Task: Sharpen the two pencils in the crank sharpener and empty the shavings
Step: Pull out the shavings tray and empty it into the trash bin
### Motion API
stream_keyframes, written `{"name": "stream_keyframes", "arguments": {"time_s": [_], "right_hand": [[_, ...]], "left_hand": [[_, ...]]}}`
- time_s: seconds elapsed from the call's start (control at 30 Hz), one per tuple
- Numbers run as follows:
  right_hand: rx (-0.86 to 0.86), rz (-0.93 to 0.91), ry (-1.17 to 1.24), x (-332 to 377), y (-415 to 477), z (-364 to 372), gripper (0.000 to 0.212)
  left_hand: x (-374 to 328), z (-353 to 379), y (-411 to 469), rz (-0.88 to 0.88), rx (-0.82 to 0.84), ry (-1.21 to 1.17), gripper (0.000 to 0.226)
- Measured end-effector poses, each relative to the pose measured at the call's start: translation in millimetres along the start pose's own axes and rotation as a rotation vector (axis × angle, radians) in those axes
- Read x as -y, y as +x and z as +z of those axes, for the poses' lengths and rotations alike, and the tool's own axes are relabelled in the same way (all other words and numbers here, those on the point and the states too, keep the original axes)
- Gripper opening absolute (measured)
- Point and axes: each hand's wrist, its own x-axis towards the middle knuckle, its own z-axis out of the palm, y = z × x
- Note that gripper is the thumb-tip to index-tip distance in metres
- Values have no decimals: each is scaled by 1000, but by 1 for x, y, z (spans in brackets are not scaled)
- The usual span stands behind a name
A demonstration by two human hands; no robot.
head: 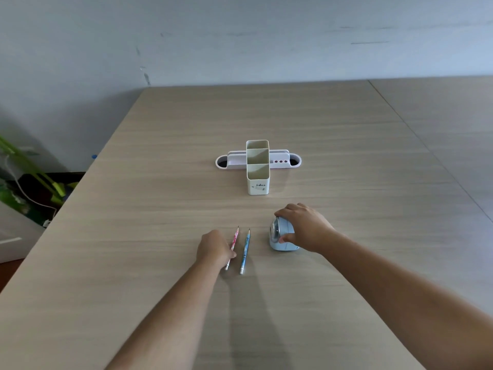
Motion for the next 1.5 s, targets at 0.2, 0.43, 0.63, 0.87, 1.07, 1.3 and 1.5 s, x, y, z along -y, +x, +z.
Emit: {"name": "stream_keyframes", "arguments": {"time_s": [0.2,0.43,0.63,0.87,1.07,1.3,1.5], "right_hand": [[0,-21,-12,-2,0,1,65],[0,-21,-15,-1,-2,1,66],[-35,-7,17,-5,-7,-4,66],[-209,348,512,-29,-24,-19,25],[139,571,699,-48,-41,31,29],[44,342,866,-56,-29,45,79],[43,317,896,-52,-14,47,67]], "left_hand": [[2,10,8,-35,30,-9,30],[-1,2,11,-87,27,-3,36],[-38,-36,-3,14,-167,-12,10],[-99,-37,-25,354,-167,-13,17],[-108,13,-36,627,-22,366,75],[-105,22,-32,637,-68,297,73],[-106,22,-31,633,-73,313,74]]}}
